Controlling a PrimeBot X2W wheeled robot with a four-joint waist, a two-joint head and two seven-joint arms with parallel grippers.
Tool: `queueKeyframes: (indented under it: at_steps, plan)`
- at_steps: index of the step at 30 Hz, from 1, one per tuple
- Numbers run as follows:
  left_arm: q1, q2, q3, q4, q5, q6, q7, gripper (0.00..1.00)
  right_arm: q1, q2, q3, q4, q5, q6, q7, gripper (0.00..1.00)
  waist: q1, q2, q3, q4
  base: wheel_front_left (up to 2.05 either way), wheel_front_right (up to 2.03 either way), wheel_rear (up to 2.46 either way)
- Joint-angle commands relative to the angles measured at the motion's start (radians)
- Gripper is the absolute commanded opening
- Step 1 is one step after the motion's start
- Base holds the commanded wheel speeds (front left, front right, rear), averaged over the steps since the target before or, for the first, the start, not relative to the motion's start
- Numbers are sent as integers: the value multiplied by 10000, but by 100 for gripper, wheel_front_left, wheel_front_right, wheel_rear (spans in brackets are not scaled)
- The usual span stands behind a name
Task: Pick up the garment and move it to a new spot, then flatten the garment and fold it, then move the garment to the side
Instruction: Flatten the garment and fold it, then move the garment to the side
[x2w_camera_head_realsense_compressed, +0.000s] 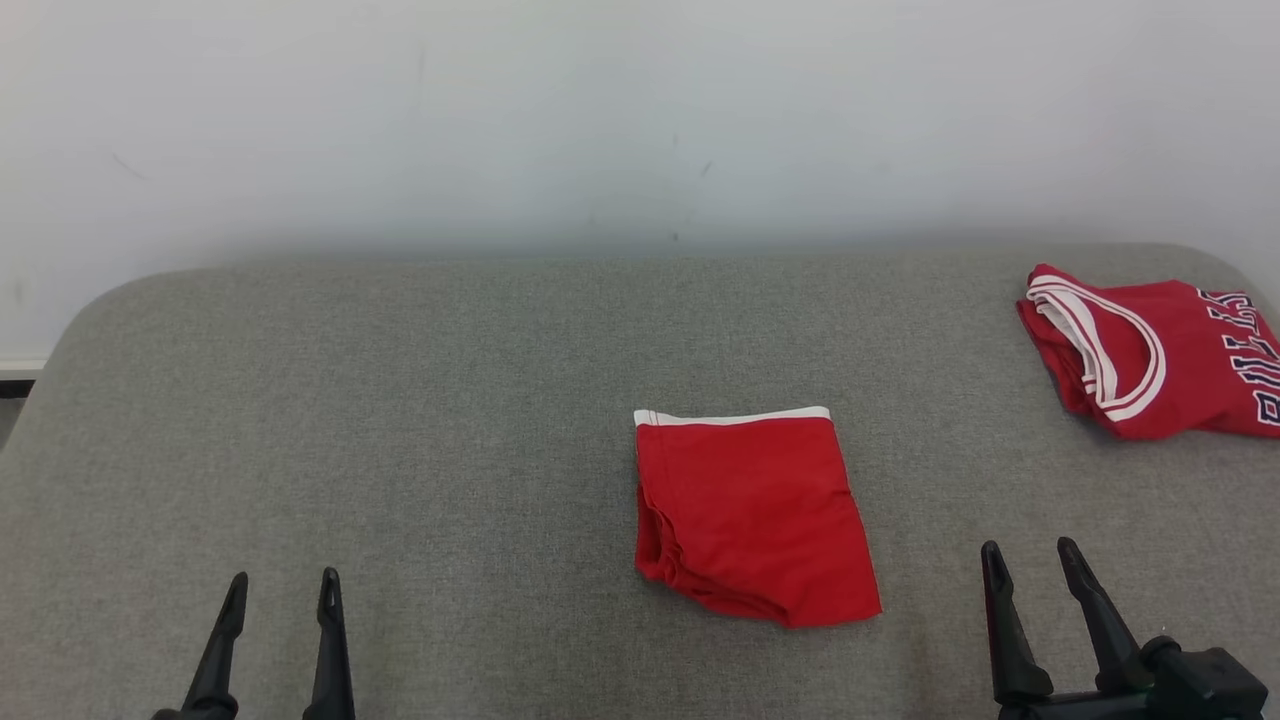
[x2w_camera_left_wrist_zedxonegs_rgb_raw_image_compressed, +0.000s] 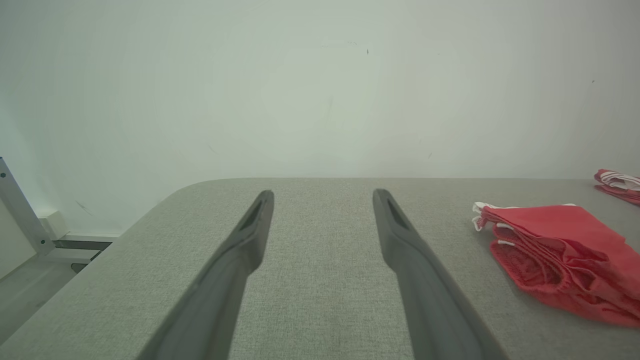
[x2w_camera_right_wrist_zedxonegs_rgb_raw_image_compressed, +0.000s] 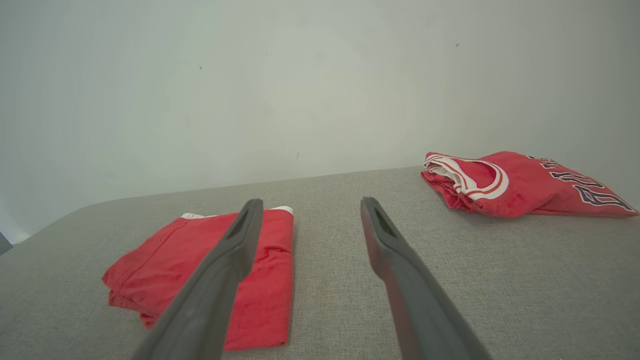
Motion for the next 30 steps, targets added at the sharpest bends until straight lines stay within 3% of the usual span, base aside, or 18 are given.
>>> queueKeyframes:
  at_steps: [1,10,20,30]
  plan:
    - [88,25,13,18,47,0,-30,100,109,23,-41,-30,-33,-31,-2,100,0,0,-8,7,0,0,0]
    - [27,0,-62,29,78,6,-30,100,74,29,-159,33,48,-31,36,100,0,0,-28,123,0,0,0]
    - [-189,-35,-227,-14,61,7,-30,100,-1103,-353,-113,123,130,-31,535,100,0,0,208,424,0,0,0]
    - [-622,-75,-543,-13,-42,44,-30,100,-2956,-754,29,1619,201,-31,2136,100,0,0,840,1006,0,0,0]
